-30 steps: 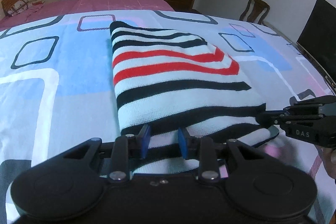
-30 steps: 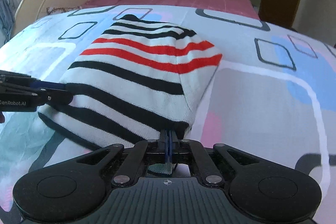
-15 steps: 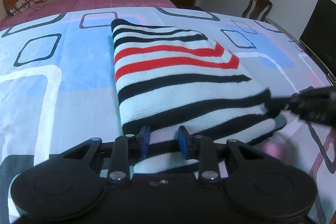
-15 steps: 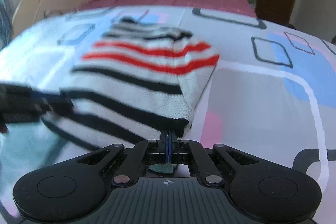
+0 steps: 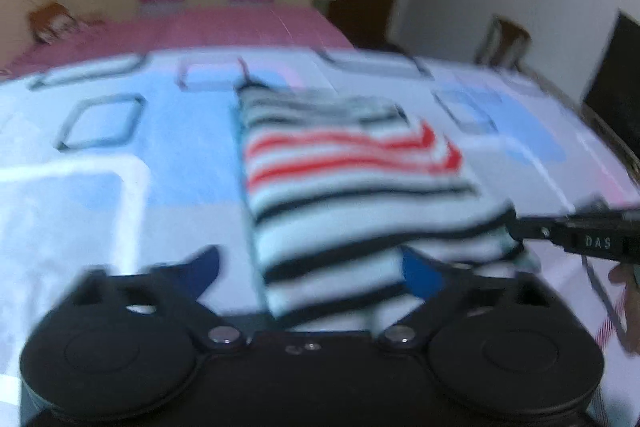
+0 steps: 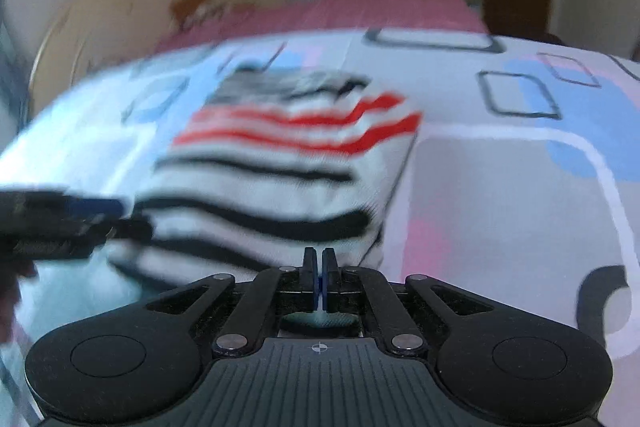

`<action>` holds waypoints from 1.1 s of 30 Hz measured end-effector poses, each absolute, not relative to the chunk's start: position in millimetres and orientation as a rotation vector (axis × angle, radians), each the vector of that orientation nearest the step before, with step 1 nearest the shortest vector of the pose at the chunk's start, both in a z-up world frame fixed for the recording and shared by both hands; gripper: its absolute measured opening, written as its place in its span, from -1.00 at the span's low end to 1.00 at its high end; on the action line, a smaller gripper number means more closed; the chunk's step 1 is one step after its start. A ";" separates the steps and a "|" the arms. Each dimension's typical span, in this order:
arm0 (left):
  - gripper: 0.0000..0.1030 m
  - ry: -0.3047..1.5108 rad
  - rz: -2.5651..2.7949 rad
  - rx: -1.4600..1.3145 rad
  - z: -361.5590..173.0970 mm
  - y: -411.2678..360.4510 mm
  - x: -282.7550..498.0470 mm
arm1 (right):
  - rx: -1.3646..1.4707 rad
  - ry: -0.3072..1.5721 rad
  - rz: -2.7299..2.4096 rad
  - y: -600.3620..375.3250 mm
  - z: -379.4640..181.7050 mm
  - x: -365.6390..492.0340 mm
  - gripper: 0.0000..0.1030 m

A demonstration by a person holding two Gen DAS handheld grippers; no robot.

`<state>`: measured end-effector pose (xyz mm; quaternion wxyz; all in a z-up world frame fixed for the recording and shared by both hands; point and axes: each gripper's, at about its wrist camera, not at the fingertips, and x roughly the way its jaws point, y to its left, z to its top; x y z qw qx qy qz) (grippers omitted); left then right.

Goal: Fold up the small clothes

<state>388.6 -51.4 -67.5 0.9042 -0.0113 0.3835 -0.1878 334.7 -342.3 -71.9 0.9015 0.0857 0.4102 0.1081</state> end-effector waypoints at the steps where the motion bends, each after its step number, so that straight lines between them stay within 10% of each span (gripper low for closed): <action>1: 0.86 0.800 -0.389 -0.043 -66.2 -48.7 394.1 | 0.190 0.840 0.187 -347.1 -71.1 336.7 -0.09; 2: 0.86 0.813 -0.384 -0.058 -66.2 -47.1 399.9 | 0.203 0.817 0.174 -353.5 -71.0 339.1 0.52; 16: 0.62 1.043 -0.416 -0.450 -119.7 -30.4 467.0 | 0.796 1.000 0.321 -433.8 -127.2 411.3 0.29; 33: 0.36 1.050 -0.420 -0.360 -118.9 -60.2 487.3 | 0.608 1.041 0.435 -396.9 -124.8 450.2 -0.10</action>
